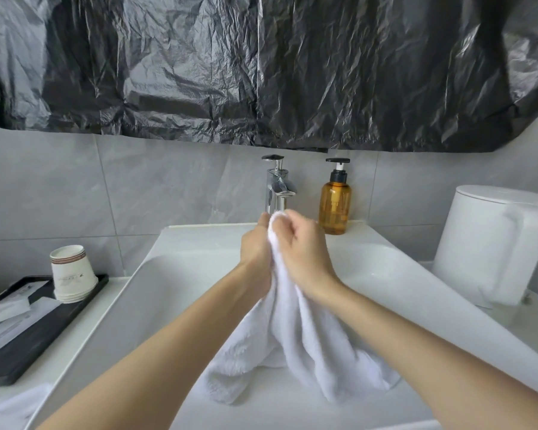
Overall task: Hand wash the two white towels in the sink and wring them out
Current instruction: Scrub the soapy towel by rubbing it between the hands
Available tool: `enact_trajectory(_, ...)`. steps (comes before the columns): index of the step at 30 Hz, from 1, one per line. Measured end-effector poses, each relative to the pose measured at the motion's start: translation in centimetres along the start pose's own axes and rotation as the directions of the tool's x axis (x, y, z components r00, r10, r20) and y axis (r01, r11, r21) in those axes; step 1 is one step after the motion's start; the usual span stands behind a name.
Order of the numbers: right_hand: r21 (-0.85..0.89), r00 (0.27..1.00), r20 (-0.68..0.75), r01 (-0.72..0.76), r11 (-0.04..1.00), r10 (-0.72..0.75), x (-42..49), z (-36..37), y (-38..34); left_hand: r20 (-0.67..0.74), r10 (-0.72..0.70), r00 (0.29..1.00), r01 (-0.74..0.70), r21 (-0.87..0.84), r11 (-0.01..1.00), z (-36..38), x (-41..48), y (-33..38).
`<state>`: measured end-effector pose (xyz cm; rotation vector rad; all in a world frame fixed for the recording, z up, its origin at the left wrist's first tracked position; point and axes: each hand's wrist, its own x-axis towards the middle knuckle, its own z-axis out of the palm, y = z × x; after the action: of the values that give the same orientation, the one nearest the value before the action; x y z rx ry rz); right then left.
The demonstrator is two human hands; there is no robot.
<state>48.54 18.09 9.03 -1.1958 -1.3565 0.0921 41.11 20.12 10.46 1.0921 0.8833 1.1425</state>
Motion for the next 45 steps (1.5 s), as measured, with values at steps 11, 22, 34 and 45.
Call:
enact_trajectory(11,0.037,0.975,-0.083,-0.202,0.979,0.204,1.6,-0.6,-0.3,0.061,-0.022,0.998,0.023,-0.014,1.000,0.2,-0.5,-0.1)
enact_trajectory(22,-0.046,0.995,-0.039,-0.091,0.995,0.089,-0.2,0.0,-0.5,0.039,-0.017,0.999,0.016,0.023,1.000,0.0,-0.1,0.1)
enact_trajectory(34,-0.065,0.973,-0.122,-0.204,0.977,0.195,1.6,-0.7,-0.4,0.106,-0.021,0.994,0.020,0.010,1.000,0.2,-0.2,-0.2)
enact_trajectory(45,0.013,0.985,-0.146,-0.088,0.996,0.089,0.0,-0.3,-0.6,0.103,0.072,0.992,-0.087,0.146,0.986,0.1,0.1,-0.1)
